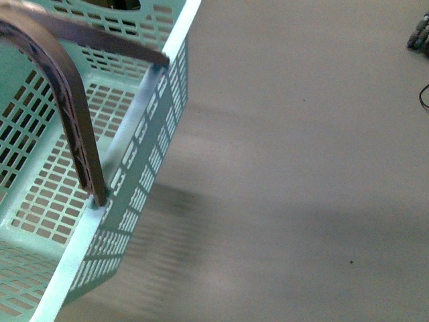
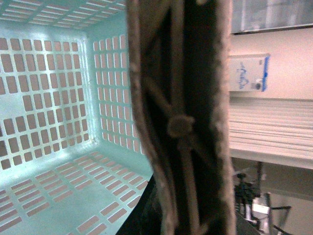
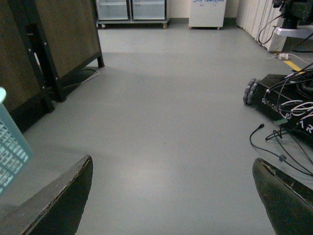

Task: Pick lemon and mango into basket

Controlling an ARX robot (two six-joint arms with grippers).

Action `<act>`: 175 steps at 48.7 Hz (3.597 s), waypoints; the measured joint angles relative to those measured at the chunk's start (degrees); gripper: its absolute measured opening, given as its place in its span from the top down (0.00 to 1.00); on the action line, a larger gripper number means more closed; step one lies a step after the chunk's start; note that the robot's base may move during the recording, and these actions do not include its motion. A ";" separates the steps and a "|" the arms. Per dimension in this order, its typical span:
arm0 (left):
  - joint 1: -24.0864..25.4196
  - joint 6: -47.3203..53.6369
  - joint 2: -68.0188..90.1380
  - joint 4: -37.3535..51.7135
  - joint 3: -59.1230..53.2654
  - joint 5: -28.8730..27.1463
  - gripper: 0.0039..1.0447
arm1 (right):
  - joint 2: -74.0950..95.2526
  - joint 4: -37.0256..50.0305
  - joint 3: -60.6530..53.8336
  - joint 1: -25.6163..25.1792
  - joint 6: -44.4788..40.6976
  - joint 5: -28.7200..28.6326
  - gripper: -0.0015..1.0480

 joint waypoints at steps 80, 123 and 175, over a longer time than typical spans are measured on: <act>-7.43 -6.32 -28.06 -28.59 9.27 -10.58 0.96 | 0.00 0.00 0.00 0.00 0.02 0.00 0.08; -7.43 -6.32 -28.06 -28.59 9.27 -10.58 0.96 | 0.02 0.00 0.00 0.00 0.00 0.02 0.08; -7.58 -6.34 -28.09 -28.59 9.29 -10.27 0.96 | 0.02 0.02 0.00 0.00 0.00 0.24 0.08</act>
